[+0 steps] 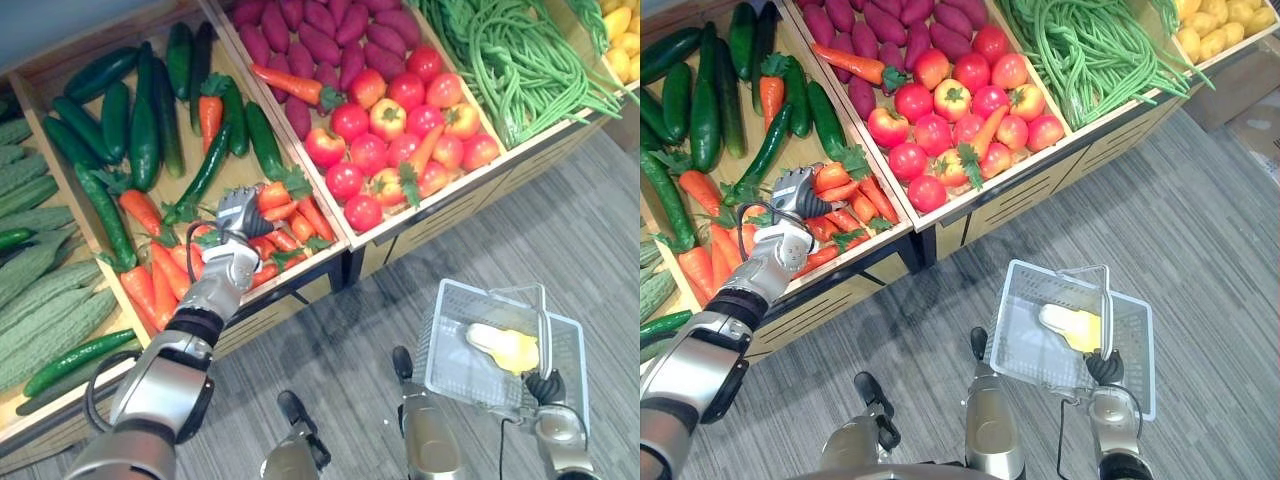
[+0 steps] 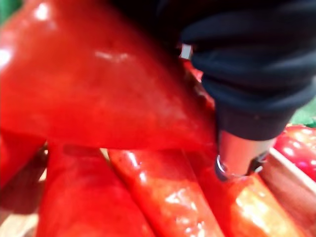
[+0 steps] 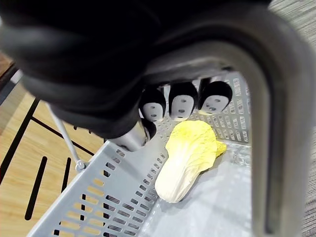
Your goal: Pick vegetable in the basket
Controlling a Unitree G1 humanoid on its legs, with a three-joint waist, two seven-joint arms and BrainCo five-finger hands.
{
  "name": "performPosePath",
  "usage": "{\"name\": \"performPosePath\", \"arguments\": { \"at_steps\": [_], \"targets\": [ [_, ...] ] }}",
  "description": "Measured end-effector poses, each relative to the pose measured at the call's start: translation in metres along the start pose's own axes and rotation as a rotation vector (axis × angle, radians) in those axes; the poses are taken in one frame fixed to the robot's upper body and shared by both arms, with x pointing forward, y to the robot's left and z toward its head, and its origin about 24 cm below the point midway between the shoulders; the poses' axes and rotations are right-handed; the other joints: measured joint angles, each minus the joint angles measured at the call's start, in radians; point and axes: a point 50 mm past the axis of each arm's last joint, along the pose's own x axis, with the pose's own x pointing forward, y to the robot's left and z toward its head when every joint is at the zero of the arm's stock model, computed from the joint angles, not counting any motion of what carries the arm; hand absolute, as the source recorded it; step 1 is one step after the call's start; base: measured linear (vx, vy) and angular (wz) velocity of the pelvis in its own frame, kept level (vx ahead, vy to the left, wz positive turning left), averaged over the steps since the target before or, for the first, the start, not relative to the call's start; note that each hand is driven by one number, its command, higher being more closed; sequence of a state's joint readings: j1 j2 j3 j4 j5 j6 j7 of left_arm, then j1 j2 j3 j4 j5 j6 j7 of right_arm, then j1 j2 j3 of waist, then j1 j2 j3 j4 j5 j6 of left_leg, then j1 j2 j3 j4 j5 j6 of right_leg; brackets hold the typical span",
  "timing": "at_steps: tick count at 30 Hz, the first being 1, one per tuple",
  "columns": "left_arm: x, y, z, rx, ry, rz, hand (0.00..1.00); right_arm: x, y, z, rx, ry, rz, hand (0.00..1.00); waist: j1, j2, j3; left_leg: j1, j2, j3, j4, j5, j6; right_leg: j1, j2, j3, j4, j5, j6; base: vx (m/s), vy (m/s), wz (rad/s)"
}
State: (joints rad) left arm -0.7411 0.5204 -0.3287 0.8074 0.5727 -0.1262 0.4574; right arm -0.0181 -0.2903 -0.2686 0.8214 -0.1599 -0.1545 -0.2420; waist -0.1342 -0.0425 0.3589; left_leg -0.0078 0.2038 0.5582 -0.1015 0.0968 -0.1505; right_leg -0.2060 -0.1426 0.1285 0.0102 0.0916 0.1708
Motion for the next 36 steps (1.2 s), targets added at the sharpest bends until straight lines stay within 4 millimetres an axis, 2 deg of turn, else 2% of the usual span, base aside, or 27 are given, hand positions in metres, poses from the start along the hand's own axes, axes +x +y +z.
{"name": "performPosePath", "arguments": {
  "at_steps": [3, 11, 14, 18, 23, 24, 26, 29, 31, 34, 36],
  "targets": [
    [-0.005, 0.006, 0.008, -0.009, -0.08, 0.025, 1.0, 0.0, -0.007, -0.004, -0.017, 0.012, -0.027, 1.0, 0.002, -0.005, -0.01, 0.018, -0.001, -0.003, -0.001, -0.001, -0.001, 0.024, 0.003, -0.006, -0.007, 0.0, 0.0, 0.01, -0.011, 0.03],
    [-0.022, 0.004, 0.013, 0.021, -0.197, 0.002, 1.0, -0.002, -0.026, -0.016, -0.07, 0.038, -0.061, 1.0, 0.004, -0.016, -0.106, 0.059, 0.005, 0.012, -0.002, -0.008, -0.01, 0.054, 0.014, 0.008, -0.011, 0.0, 0.0, 0.02, -0.014, -0.07],
    [-0.028, -0.002, 0.023, 0.006, -0.257, -0.023, 1.0, -0.003, -0.034, -0.02, -0.096, 0.044, -0.068, 1.0, 0.005, -0.017, -0.142, 0.066, 0.007, 0.02, -0.002, -0.013, -0.017, 0.057, 0.017, 0.014, -0.011, 0.0, 0.0, 0.01, -0.022, -0.06],
    [-0.032, -0.001, 0.038, 0.001, -0.363, -0.041, 1.0, 0.0, -0.044, -0.012, -0.151, 0.0, -0.05, 1.0, 0.006, -0.02, -0.149, 0.082, 0.007, 0.038, -0.002, -0.013, -0.018, 0.06, 0.021, 0.028, -0.011, -0.001, 0.002, 0.0, -0.019, -0.12],
    [-0.047, -0.006, 0.065, -0.052, -0.534, -0.105, 1.0, 0.001, -0.053, -0.004, -0.223, -0.054, 0.009, 1.0, -0.002, -0.024, -0.202, 0.103, 0.02, 0.069, -0.002, -0.017, -0.023, 0.062, 0.037, 0.047, -0.017, -0.002, 0.004, 0.04, -0.027, -0.19],
    [-0.051, -0.008, 0.071, -0.058, -0.565, -0.122, 1.0, 0.001, -0.055, 0.0, -0.236, -0.075, 0.021, 1.0, -0.002, -0.025, -0.205, 0.111, 0.021, 0.079, -0.002, -0.018, -0.025, 0.063, 0.04, 0.053, -0.017, -0.002, 0.004, 0.05, -0.019, -0.25],
    [-0.064, -0.017, 0.084, -0.082, -0.648, -0.184, 1.0, 0.005, -0.062, 0.022, -0.304, -0.168, 0.069, 1.0, -0.003, -0.027, -0.208, 0.137, 0.025, 0.108, -0.002, -0.028, -0.037, 0.071, 0.05, 0.077, -0.017, -0.005, 0.007, 0.05, -0.012, -0.37],
    [-0.073, -0.021, 0.096, -0.103, -0.72, -0.222, 1.0, 0.007, -0.067, 0.049, -0.383, -0.29, 0.128, 1.0, -0.014, -0.029, -0.211, 0.152, 0.029, 0.131, -0.001, -0.032, -0.044, 0.07, 0.06, 0.094, -0.017, -0.005, 0.007, 0.04, -0.013, -0.25],
    [-0.08, -0.024, 0.105, -0.117, -0.772, -0.249, 1.0, 0.007, -0.062, 0.075, -0.451, -0.41, 0.195, 1.0, -0.033, -0.032, -0.222, 0.168, 0.035, 0.154, 0.002, -0.034, -0.047, 0.07, 0.071, 0.105, -0.017, -0.005, 0.007, 0.06, -0.012, -0.27],
    [-0.09, -0.027, 0.117, -0.166, -0.824, -0.292, 1.0, 0.004, -0.05, 0.104, -0.506, -0.538, 0.279, 1.0, -0.05, -0.031, -0.232, 0.201, 0.042, 0.197, 0.005, -0.045, -0.061, 0.069, 0.085, 0.136, -0.006, 0.0, 0.001, 0.06, 0.012, -0.39],
    [-0.096, -0.03, 0.124, -0.186, -0.856, -0.31, 1.0, -0.001, -0.042, 0.114, -0.531, -0.602, 0.328, 1.0, -0.061, -0.031, -0.239, 0.212, 0.046, 0.219, 0.005, -0.05, -0.068, 0.068, 0.091, 0.145, -0.006, 0.0, 0.001, 0.02, 0.009, -0.34]
  ]
}}
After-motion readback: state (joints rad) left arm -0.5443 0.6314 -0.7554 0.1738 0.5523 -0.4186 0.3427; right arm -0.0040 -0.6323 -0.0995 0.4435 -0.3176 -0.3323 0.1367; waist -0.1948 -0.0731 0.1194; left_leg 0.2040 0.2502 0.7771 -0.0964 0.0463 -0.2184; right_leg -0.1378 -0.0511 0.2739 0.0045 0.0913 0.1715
